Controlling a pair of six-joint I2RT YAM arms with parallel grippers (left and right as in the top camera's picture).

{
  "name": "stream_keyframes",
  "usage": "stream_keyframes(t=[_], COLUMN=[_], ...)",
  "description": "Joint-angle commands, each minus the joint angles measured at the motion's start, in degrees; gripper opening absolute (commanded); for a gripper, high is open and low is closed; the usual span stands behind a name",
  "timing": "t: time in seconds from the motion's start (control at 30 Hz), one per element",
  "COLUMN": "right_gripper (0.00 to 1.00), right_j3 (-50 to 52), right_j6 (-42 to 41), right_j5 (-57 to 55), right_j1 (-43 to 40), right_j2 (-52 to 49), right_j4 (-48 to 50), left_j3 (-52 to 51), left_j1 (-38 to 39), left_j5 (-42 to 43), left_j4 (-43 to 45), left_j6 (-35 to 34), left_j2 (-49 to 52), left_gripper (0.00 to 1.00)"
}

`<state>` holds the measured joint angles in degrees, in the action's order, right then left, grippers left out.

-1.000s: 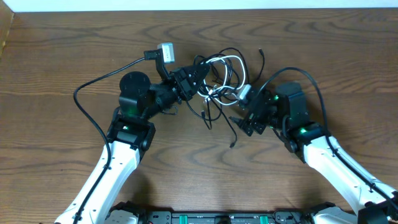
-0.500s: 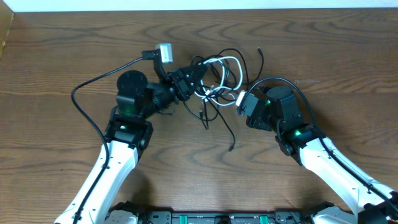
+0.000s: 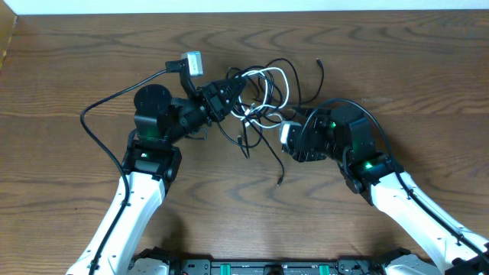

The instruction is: Untangle cables

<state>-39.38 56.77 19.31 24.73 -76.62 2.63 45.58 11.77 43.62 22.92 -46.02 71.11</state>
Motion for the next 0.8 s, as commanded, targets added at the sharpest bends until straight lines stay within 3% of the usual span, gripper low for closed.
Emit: stream_keyframes(t=[0.0,0.07,0.17,0.2,0.43,0.77], right_gripper=[0.70,0.57,0.13,0.02,0.01,0.01], right_j3=[-0.26,-0.26,-0.26,-0.26,-0.26,-0.26], right_j6=[2.49,2.67,3.56,3.54,2.05,-13.49], right_j5=[4.87,4.87,4.81,4.81,-1.51,-22.99], right_j1=[0.55,0.55,0.44,0.44,0.33,-7.48], right_j2=[0.85,0.85,0.85,0.85,0.57,-3.04], right_j4=[0.13,0.17,0.17,0.17,0.17,-1.81], left_j3=[0.76,0.76,0.76,0.76,0.76,0.76], left_j1=[-0.24,-0.24,-0.24,-0.24,-0.37,-4.96], left_j5=[5.86,6.73,6.99,6.99,7.02,10.60], left_j4=[0.50,0.52,0.50,0.50,0.52,0.74], left_j6=[0.07,-0.39,-0.39,-0.39,-0.39,-1.46], left_j2=[-0.72,-0.72,-0.74,-0.74,-0.76,-0.81], left_gripper=[0.08,0.08,0.08,0.08,0.08,0.08])
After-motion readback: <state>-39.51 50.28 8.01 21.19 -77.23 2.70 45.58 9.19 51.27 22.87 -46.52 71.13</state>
